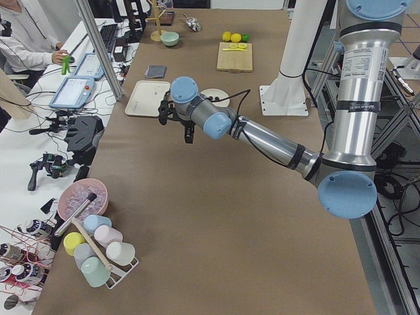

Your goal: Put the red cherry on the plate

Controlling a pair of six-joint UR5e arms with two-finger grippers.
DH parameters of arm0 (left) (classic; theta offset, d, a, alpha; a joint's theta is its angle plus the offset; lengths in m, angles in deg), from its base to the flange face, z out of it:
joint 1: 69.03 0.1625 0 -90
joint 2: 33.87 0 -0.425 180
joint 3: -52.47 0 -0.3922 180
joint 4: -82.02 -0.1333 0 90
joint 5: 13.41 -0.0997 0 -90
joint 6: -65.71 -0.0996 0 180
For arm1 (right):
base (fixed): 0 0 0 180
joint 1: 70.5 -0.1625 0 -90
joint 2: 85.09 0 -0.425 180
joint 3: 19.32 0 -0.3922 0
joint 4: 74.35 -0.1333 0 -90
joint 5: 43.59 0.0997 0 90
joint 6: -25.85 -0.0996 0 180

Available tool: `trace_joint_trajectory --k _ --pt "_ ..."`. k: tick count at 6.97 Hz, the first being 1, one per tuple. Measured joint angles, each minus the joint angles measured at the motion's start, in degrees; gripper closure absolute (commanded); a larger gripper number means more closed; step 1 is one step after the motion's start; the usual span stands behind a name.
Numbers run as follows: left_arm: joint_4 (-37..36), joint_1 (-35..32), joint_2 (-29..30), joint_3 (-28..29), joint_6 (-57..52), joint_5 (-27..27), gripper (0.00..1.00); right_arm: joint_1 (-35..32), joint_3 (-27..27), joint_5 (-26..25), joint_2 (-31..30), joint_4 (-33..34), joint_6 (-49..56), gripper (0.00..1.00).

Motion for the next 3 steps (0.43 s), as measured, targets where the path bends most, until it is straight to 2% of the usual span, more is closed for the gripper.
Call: trace_joint_trajectory --k 1,3 --pt "-0.57 0.08 -0.55 0.28 -2.09 -1.11 0.02 -0.6 0.47 -0.3 -0.58 -0.29 2.37 0.0" --pt "-0.95 -2.78 -1.71 6.21 -10.87 -2.19 0.02 -2.24 0.6 -0.41 -1.64 -0.5 4.44 0.0"
